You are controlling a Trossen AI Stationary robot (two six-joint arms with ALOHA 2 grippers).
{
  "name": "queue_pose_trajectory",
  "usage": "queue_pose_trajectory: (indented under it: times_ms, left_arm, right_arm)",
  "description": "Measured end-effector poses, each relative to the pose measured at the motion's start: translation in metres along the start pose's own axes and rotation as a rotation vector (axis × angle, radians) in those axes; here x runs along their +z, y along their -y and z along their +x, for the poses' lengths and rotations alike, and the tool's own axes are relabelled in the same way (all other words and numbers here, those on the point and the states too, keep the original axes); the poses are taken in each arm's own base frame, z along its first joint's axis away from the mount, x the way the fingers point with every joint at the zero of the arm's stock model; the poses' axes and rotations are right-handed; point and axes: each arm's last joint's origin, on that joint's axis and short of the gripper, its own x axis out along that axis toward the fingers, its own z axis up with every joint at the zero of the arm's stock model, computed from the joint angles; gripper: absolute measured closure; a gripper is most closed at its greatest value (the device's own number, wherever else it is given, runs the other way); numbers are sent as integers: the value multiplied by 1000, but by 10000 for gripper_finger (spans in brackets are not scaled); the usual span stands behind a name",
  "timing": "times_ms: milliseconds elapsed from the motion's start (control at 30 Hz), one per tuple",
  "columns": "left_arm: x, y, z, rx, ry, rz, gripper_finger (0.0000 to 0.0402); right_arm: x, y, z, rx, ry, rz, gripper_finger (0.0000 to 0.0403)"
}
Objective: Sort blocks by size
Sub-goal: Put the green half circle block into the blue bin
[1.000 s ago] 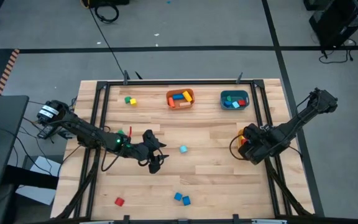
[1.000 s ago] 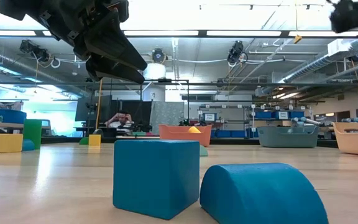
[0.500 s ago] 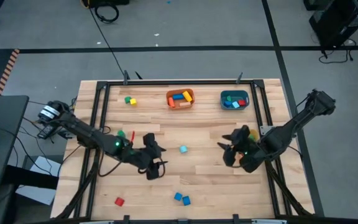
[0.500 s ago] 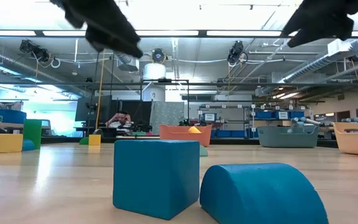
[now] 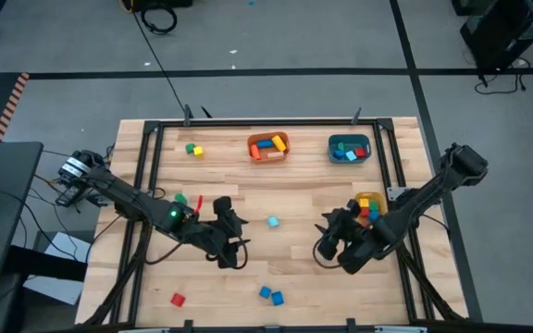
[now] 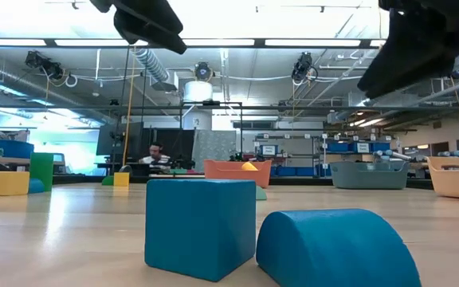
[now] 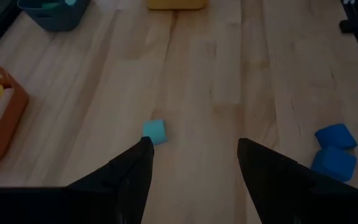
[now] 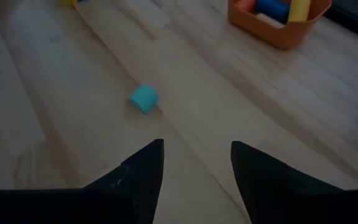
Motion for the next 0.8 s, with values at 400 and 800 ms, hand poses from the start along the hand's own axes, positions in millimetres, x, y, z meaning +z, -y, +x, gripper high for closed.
queue_pose_trajectory:
  times_ms: [400,800]
  left_arm:
    - [-12,-58,-7,281,-207,-193,161]
    - [-36,-179,-31,732,-451,-404,161]
  right_arm:
    - [-17,-13,11,-10,-13,-46,202]
    - [-16,-13,11,-16,7,-49,201]
